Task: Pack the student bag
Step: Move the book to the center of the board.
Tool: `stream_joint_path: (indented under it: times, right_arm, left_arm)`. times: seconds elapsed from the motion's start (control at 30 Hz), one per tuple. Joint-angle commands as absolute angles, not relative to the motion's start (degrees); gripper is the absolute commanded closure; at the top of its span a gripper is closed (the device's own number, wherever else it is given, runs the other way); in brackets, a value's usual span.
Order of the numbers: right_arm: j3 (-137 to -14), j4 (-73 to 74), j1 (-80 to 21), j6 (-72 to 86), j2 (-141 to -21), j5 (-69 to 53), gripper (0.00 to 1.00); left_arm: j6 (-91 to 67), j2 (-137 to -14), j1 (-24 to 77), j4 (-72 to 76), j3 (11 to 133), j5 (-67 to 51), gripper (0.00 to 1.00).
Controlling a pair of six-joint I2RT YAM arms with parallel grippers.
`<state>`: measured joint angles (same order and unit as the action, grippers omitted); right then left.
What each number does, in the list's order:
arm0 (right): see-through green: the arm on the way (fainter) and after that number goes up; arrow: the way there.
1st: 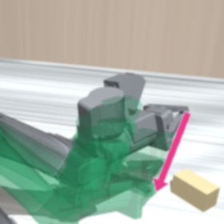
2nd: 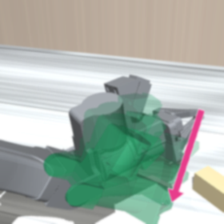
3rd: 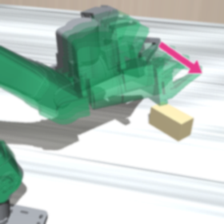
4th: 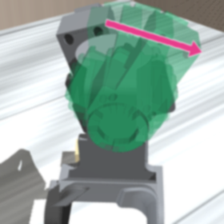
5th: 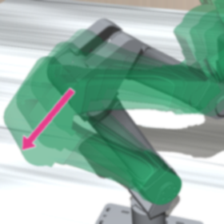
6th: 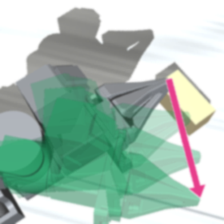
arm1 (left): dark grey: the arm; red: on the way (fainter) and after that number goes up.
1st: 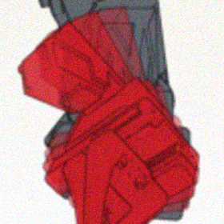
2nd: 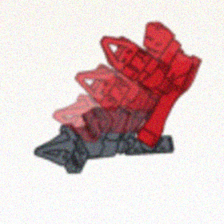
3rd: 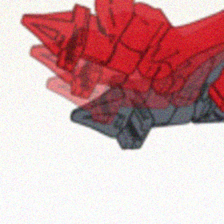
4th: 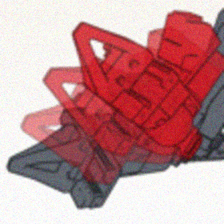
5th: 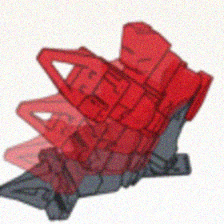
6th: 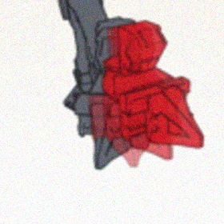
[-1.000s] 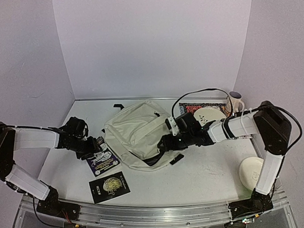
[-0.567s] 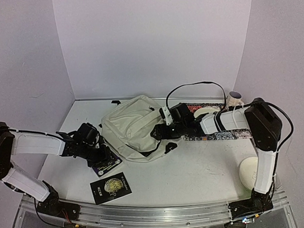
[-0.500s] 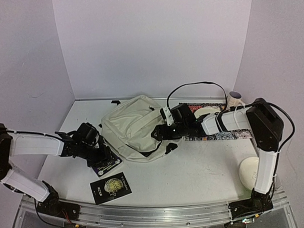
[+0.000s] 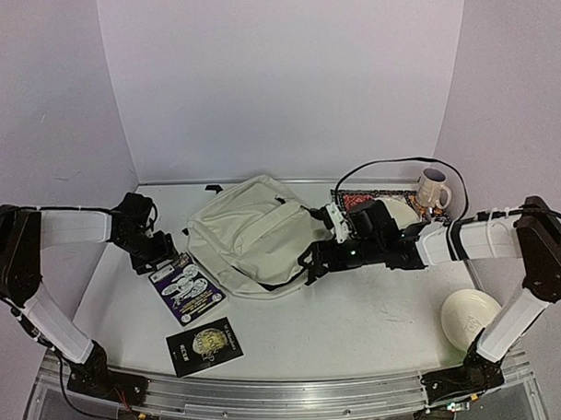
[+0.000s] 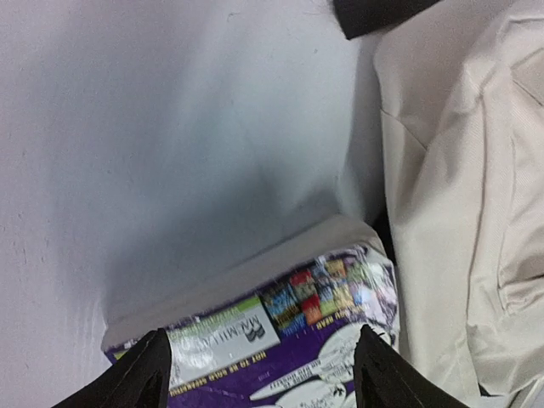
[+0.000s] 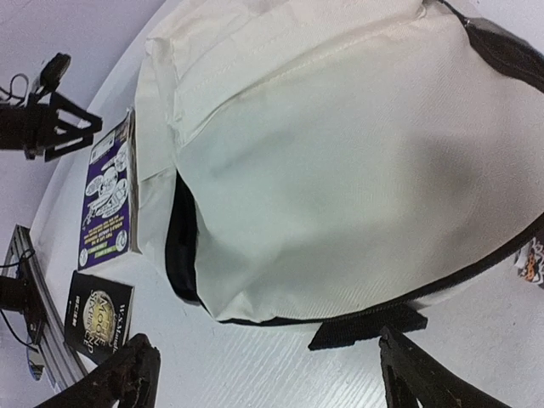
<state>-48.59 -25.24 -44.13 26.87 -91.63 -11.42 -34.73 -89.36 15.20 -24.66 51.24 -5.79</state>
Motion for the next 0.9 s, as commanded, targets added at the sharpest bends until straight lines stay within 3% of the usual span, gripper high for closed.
stream_joint_path:
  times: [0.0, 0.17, 0.37, 0.87]
  right_arm:
    - [-44.89, -27.33, -46.33, 28.85, -89.21, -14.63, 0.09]
    - [-43.36, -28.85, -48.36, 29.75, -88.08, -15.83, 0.09]
    - [-44.35, -29.91, -50.59, 31.89, -87.84, -18.37, 0.09]
    - [-42.14, -29.88, -52.97, 35.45, -91.50, -19.16, 0.12]
  left_arm:
    - [-28.57, -95.04, 13.54, -26.09, 57.95, -5.82, 0.24]
    - [-27.16, -99.52, 13.38, -25.84, 57.89, -11.28, 0.24]
    - [-30.10, -97.38, 17.18, -19.87, 49.65, -23.57, 0.25]
    - [-47.70, -91.12, 35.40, -8.95, 45.08, -21.72, 0.28]
